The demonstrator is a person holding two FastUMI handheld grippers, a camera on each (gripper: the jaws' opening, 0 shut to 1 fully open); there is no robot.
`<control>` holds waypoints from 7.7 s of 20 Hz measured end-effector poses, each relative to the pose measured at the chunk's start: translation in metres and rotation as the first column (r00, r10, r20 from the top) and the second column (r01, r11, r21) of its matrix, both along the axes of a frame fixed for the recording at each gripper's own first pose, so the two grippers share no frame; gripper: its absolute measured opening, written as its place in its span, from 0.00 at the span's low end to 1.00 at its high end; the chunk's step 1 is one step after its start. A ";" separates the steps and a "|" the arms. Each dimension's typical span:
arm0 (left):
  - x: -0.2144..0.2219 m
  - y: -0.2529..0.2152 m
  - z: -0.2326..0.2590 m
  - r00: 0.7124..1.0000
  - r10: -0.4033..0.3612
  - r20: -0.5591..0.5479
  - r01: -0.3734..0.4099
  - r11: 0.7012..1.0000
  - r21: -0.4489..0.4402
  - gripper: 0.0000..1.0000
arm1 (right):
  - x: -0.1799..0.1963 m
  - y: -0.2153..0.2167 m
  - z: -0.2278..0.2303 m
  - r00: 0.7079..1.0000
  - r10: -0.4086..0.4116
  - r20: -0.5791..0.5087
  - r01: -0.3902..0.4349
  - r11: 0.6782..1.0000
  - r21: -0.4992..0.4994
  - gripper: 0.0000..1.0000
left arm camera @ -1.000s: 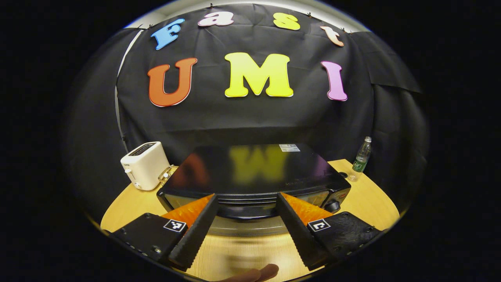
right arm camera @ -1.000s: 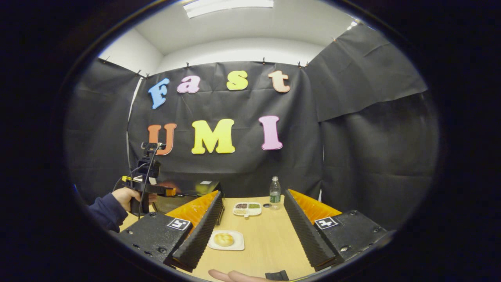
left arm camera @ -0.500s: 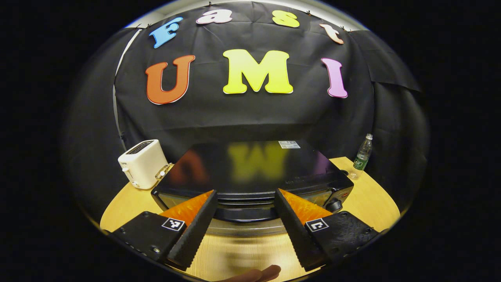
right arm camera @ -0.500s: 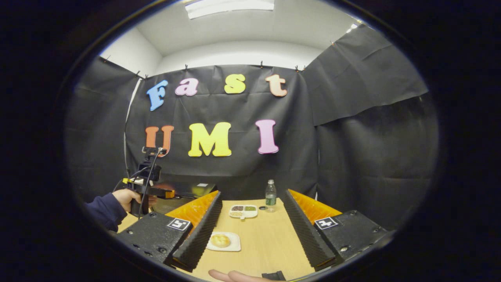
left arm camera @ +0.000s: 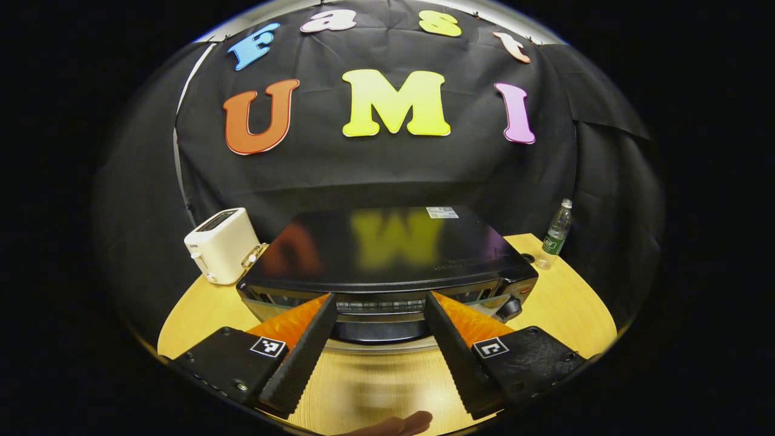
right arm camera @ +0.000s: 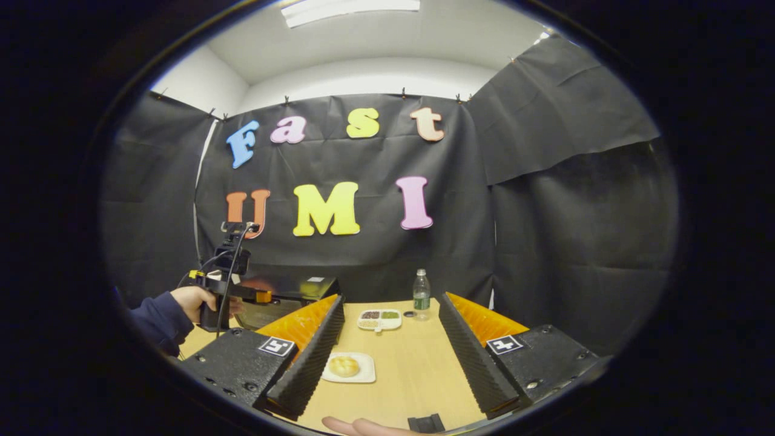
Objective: Open the electric oven with the left hand, put the food in, and close the electric oven.
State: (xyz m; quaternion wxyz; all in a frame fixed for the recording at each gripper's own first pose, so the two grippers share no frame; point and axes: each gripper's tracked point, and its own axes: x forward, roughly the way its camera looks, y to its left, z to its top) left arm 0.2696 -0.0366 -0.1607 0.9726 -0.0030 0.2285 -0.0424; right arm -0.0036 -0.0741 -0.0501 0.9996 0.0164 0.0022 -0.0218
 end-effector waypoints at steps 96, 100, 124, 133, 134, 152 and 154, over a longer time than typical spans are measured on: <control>-0.291 0.042 0.138 0.925 0.016 0.379 0.012 0.997 -0.074 0.94 | 0.213 0.124 -0.327 0.779 0.155 -0.607 -0.101 0.987 0.122 0.90; -0.293 0.041 0.137 0.925 0.013 0.380 0.018 0.997 -0.078 0.93 | 0.196 0.125 -0.302 0.809 0.179 -0.559 -0.098 0.980 0.172 0.87; -0.283 0.079 0.113 0.940 0.046 0.338 -0.017 0.996 -0.087 0.94 | 0.274 0.346 -0.232 0.916 0.292 -0.274 -0.120 0.853 0.508 0.87; -0.270 0.088 0.105 0.947 0.052 0.317 -0.037 0.998 -0.051 0.94 | 0.362 0.364 -0.238 0.943 0.247 -0.223 -0.134 0.895 0.425 0.87; -0.268 0.089 0.102 0.949 0.053 0.309 -0.040 0.998 -0.048 0.94 | 0.367 0.367 -0.237 0.943 0.252 -0.219 -0.145 0.901 0.409 0.87; -0.263 0.088 0.085 0.958 0.070 0.280 -0.056 0.997 -0.058 0.94 | 0.339 0.356 -0.233 0.926 0.303 -0.227 -0.226 0.923 0.312 0.96; -0.264 0.086 0.083 0.960 0.071 0.272 -0.059 0.997 -0.053 0.94 | 0.318 0.349 -0.221 0.923 0.324 -0.206 -0.251 0.915 0.316 0.96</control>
